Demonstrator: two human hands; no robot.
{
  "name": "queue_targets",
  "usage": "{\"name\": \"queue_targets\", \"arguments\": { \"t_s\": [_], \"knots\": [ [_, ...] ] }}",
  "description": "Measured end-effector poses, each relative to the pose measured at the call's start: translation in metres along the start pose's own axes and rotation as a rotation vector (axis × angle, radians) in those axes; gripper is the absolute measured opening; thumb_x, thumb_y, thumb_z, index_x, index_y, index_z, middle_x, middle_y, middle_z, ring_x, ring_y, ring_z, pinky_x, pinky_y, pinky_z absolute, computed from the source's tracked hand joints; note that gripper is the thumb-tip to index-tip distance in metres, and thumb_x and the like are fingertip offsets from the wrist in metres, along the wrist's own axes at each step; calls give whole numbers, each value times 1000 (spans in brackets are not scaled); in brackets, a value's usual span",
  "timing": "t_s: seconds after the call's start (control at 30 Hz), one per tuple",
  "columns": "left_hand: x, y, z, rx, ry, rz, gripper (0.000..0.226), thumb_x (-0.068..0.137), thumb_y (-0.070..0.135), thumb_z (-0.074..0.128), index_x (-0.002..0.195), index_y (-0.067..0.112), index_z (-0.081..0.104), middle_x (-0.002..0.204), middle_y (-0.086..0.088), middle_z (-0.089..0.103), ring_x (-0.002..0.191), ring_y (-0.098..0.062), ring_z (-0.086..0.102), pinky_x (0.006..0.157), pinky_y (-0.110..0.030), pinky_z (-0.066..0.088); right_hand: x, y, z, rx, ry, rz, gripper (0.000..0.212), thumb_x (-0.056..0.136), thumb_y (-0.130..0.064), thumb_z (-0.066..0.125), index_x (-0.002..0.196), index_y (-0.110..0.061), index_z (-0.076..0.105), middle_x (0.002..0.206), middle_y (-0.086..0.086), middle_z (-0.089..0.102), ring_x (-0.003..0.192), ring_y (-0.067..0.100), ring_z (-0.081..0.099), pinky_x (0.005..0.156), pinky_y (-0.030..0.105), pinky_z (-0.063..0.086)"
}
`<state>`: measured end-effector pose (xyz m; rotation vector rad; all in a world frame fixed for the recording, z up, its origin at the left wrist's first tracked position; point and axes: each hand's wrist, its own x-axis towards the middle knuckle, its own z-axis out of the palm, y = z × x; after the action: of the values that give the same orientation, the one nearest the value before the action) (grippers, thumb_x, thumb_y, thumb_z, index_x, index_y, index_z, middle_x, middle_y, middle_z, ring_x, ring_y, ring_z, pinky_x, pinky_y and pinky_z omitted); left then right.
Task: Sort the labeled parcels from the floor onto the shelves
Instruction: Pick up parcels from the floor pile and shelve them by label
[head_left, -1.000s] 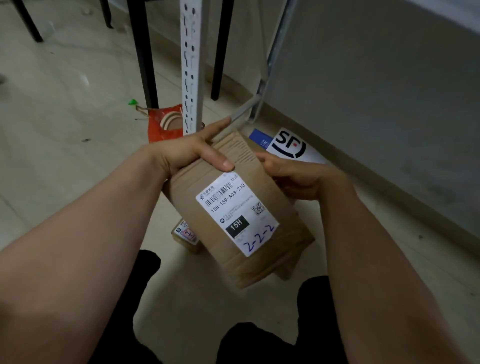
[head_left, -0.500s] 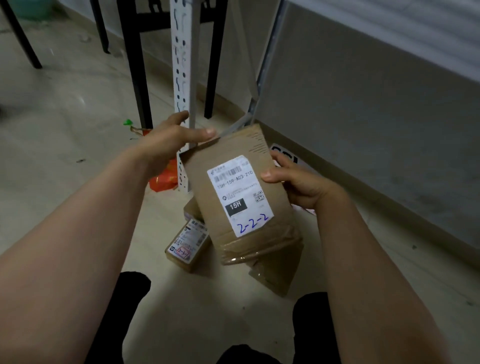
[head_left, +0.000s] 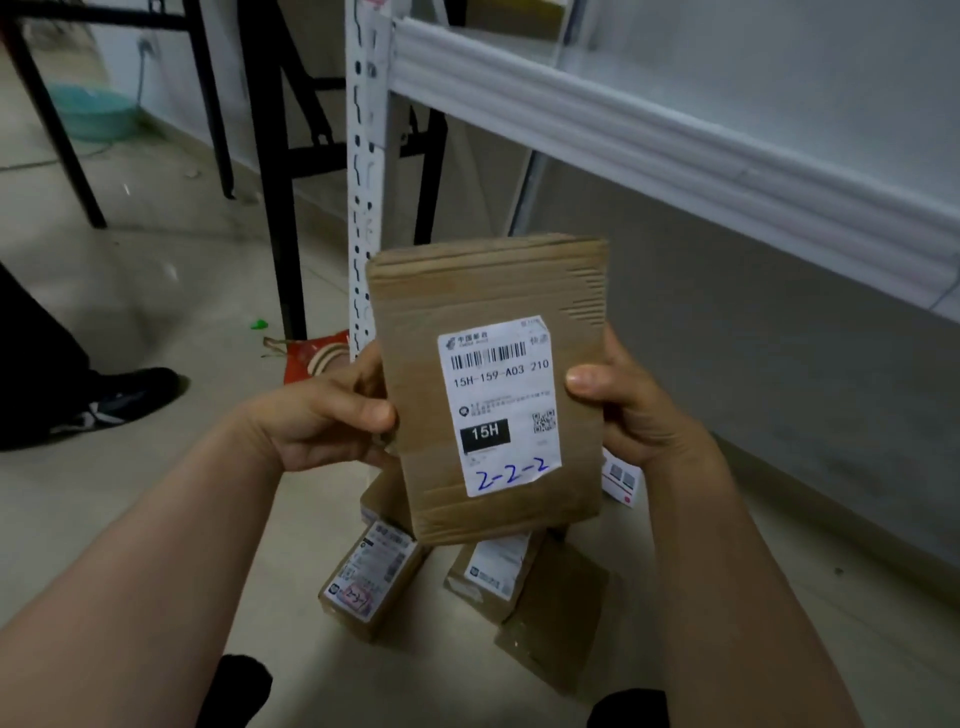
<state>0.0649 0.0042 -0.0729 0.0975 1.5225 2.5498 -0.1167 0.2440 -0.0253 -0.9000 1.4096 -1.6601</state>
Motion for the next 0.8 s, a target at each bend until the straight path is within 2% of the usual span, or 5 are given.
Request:
{"name": "queue_targets", "arguments": {
  "t_s": [0.17,0.37,0.53,0.67,0.8],
  "knots": [
    [-3,-26,-34,-100,-174,-16,58,79,4,78,133,13,58,127,-14,66,117,-31,64,100,-54,49,12,8,4,-43,-66,77,98,68,-12,74,155,-29,31,137,9,61,123,28,62,88,38,56],
    [-4,-32,-50,-150,95,73,79,65,17,90,133,14,51,120,-11,69,108,-29,68,88,-56,54,33,24,18,-34,-21,87,94,77,-9,72,156,-33,27,147,11,53,130,32,56,95,45,55],
    [-36,-5,-19,-201,242,147,90,70,22,87,142,16,34,123,-6,69,110,-25,67,91,-46,53,41,-5,45,-33,-24,142,100,77,6,63,159,-27,16,148,8,50,123,19,62,86,31,57],
    [-59,24,29,-244,378,229,78,73,22,84,141,17,44,126,-7,66,112,-24,65,92,-41,52,31,-52,66,-29,-7,217,107,69,-10,73,159,-29,18,151,6,46,129,20,58,89,31,56],
    [-87,75,77,-270,364,199,78,81,18,79,143,6,32,131,-12,62,118,-29,62,95,-41,53,5,-110,95,13,-11,256,111,66,-7,74,160,-21,15,149,13,45,126,20,58,89,29,55]
  ]
}}
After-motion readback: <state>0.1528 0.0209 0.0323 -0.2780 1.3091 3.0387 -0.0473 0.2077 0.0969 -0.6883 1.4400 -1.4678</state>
